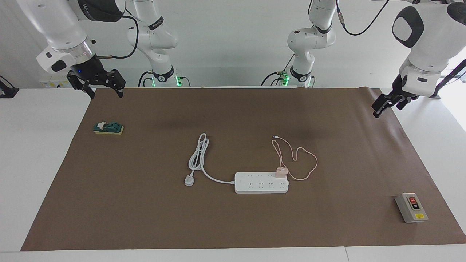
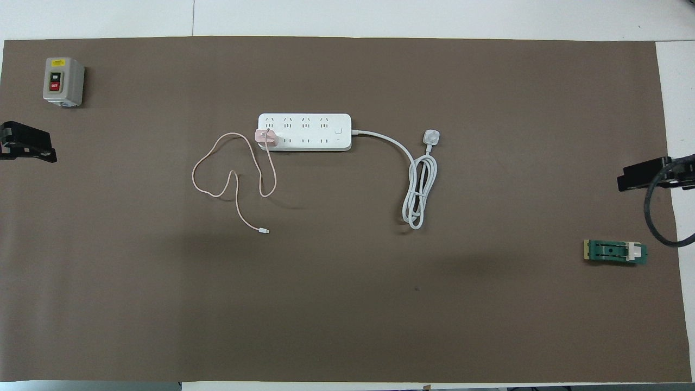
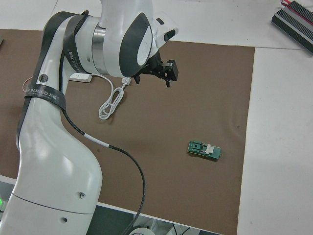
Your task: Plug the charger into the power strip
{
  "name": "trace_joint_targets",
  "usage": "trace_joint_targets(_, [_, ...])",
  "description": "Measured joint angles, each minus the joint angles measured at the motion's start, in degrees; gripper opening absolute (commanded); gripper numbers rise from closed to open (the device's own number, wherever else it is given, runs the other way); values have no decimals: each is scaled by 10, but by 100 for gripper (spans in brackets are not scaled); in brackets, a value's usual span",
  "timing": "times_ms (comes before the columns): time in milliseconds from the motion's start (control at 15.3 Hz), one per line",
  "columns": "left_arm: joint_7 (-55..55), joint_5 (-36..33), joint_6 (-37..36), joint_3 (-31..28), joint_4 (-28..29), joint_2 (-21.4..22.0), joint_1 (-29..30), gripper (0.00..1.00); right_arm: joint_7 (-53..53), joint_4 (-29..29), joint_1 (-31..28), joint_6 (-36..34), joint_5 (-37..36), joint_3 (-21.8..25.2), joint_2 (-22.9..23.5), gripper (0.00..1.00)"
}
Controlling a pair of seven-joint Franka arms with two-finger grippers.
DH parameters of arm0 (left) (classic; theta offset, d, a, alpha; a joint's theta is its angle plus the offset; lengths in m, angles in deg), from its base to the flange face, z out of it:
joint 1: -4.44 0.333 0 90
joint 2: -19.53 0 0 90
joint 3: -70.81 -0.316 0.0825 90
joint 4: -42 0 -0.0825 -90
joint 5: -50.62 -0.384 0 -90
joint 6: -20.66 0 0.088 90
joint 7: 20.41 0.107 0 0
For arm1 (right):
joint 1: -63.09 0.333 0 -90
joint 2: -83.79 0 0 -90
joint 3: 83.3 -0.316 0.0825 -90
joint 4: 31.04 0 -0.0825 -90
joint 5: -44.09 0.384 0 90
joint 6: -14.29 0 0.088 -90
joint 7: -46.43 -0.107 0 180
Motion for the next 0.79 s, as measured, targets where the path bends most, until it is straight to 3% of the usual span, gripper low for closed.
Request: trace_joint_targets(785, [34, 45, -1, -1, 30, 9, -5, 100, 0, 0, 0, 0, 0, 0, 0, 100])
